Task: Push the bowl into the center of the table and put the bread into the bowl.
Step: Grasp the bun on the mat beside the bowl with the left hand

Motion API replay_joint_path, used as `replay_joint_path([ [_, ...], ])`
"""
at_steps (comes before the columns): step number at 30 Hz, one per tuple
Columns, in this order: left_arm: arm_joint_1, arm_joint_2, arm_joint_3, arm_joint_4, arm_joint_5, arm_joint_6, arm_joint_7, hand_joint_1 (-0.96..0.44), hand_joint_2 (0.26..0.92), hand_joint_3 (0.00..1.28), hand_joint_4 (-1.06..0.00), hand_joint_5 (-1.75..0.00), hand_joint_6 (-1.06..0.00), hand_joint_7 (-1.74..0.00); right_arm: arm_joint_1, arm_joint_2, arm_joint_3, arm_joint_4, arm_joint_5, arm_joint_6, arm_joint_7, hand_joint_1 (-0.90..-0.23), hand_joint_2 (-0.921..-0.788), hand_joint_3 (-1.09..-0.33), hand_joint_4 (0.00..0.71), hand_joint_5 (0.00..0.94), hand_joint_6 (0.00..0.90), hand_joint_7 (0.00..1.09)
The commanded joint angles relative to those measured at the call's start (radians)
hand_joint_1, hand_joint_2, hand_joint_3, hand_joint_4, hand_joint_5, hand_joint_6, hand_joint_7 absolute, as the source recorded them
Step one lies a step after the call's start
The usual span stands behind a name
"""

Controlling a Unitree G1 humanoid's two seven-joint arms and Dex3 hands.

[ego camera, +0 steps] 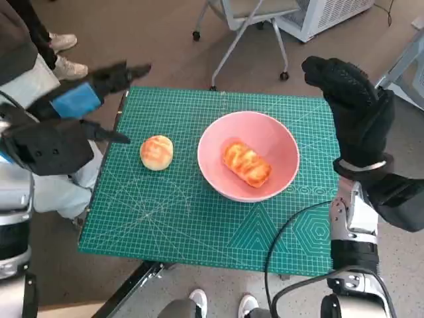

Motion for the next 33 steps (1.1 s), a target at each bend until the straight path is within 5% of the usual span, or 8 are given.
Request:
replay_joint_path([
  [1,0.005,-0.007,-0.023,0.030,-0.002,0.001,0.003,-0.18,0.743,0.00,-0.03,0.00,-0.18,-0.01,0.008,-0.004,0.002,0.012,-0.005,0.017,0.005,-0.656,-0.921,-0.676,0.191,0.000,0.146,0.29],
  [33,-0.233,-0.157,-0.289,0.619,0.215,-0.067,0.141,-0.22,0.748,0.00,-0.05,0.00,-0.20,0.00,0.012,-0.018,-0.003,-0.003,0.000,0.039,0.020,-0.650,-0.921,-0.677,0.190,0.000,0.129,0.33],
])
